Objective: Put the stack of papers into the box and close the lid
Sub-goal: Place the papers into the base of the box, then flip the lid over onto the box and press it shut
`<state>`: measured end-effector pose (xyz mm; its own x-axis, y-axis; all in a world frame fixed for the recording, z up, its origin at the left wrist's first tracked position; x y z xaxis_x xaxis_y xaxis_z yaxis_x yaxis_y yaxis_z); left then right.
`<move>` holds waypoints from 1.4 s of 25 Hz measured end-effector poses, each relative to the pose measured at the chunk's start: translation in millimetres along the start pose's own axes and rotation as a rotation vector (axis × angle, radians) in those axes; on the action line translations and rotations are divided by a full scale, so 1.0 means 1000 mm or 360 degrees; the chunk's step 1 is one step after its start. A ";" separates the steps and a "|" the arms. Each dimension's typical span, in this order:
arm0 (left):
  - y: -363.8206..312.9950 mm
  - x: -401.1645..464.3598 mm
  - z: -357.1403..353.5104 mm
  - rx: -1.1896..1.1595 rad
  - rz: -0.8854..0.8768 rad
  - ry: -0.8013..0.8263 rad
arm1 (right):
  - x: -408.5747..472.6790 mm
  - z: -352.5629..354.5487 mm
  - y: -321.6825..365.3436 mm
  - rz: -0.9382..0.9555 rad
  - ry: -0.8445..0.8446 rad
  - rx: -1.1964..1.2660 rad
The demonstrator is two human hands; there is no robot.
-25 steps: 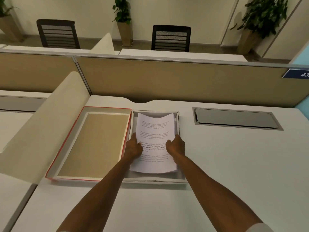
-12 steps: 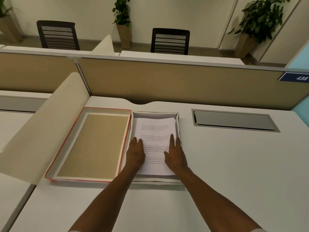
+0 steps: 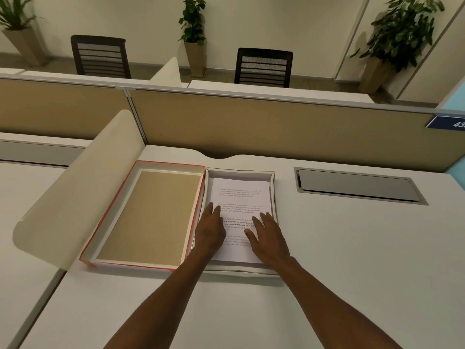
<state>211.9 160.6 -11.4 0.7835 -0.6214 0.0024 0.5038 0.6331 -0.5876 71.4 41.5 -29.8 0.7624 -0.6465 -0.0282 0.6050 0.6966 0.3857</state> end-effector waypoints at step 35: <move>0.224 -0.076 0.195 -0.1648 0.1029 -0.1152 | -0.069 -0.053 0.162 0.0676 0.0260 0.0052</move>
<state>336.3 439.1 14.3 0.9393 0.2129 -0.2690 -0.2517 -0.1050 -0.9621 128.7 215.1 -14.2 0.9692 -0.2464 -0.0056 0.2255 0.8774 0.4234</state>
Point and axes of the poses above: each hand's wrist, its own x-axis towards the middle knuckle, its own z-axis out of the back of the hand, y = z × x, the point moved 5 cm from there along x, towards the middle knuckle, and after that the axes turned 3 degrees about -y, right-handed, at the moved point
